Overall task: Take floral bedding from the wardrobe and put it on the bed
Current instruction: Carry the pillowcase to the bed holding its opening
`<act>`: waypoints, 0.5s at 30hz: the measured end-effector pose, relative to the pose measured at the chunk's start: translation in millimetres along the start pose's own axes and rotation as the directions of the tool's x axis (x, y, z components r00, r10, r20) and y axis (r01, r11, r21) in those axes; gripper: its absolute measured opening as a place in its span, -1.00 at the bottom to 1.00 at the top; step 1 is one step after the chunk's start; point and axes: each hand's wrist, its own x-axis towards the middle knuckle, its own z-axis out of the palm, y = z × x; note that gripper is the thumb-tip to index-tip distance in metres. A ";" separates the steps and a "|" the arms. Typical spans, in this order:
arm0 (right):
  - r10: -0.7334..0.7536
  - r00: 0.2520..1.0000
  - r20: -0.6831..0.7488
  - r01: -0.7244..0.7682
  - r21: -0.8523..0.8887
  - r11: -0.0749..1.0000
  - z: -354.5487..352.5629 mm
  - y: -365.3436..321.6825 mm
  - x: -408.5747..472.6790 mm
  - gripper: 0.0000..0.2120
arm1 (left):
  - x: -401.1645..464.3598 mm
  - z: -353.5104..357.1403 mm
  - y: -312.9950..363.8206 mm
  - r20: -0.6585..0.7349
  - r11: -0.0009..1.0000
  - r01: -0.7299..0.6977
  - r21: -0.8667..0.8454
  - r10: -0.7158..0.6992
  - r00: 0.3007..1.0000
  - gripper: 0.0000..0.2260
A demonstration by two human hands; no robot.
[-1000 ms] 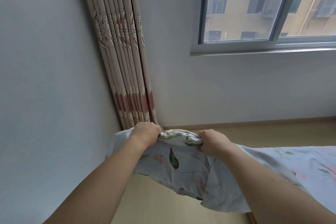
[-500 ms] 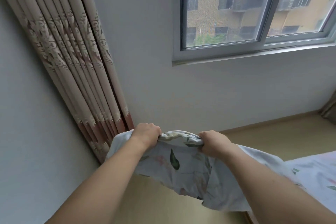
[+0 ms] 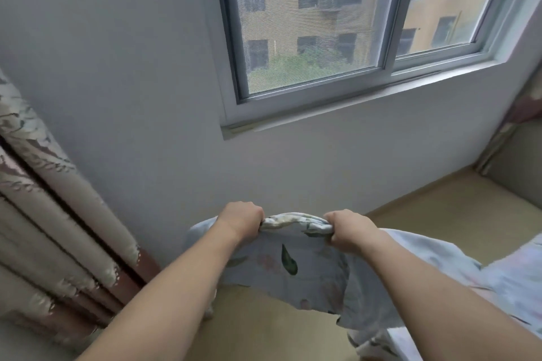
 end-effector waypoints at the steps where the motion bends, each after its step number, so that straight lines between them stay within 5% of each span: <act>1: 0.028 1.000 0.005 -0.028 0.002 1.000 -3.8 7.9 13.7 -0.89 | 22.6 -1.9 -1.8 -0.002 1.000 -0.026 0.002 0.026 1.000 -0.82; 7: 0.251 0.968 0.024 -0.252 0.036 0.967 -21.0 66.3 86.9 -0.88 | 166.9 -15.2 4.1 -0.049 0.966 -0.257 0.039 0.258 0.965 -0.83; 15: 0.553 0.833 0.000 -0.549 0.110 0.828 -53.3 160.3 130.1 -0.85 | 338.9 -63.6 70.8 -0.096 0.814 -0.565 0.133 0.578 0.810 -0.81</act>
